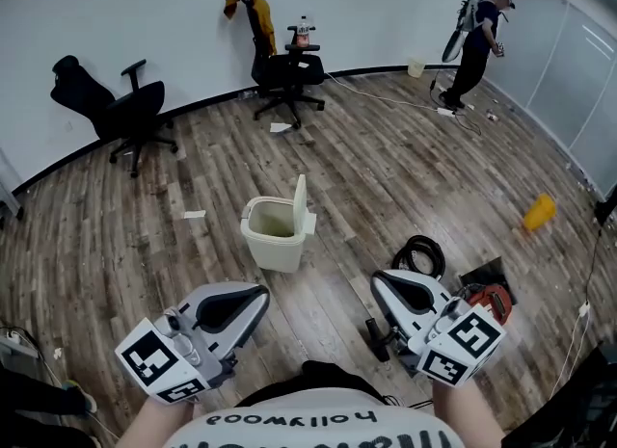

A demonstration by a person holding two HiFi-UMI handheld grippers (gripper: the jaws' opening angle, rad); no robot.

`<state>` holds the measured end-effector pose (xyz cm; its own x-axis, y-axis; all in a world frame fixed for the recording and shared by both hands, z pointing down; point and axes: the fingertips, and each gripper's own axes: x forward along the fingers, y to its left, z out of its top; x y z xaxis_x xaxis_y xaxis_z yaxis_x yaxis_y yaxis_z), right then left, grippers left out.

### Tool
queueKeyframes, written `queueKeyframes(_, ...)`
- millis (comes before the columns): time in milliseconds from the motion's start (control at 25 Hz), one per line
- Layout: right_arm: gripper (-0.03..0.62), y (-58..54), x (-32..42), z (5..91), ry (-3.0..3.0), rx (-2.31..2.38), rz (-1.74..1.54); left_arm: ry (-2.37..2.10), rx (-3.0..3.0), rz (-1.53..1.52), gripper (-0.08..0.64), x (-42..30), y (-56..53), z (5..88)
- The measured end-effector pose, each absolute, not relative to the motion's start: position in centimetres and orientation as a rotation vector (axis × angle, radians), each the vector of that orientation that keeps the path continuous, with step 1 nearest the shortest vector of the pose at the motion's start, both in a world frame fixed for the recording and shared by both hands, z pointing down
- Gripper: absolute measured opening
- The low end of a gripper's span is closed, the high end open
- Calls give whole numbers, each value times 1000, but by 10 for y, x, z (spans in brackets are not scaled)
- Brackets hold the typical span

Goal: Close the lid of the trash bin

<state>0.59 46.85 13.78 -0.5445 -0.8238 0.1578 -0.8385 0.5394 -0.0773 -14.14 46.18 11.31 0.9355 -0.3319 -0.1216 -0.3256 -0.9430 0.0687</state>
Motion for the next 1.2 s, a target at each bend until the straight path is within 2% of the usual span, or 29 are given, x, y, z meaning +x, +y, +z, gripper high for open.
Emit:
queueKeyframes(280,11,464,13,154,-2613,1487,267,-555,3184,-162,6,-141,460,109)
queueKeyframes(560,11,421,28,165,-2623,1451,293,-716,3035,-188,6,-142,419,124)
queueKeyframes(760,11,393,42,167,-2658,1311,292,-845,2982,-47,6,-121,391,143)
queueKeyframes(1200,11,316,110,196,-2592,1158,279,-1063,2799,-40,8,-62,310,171)
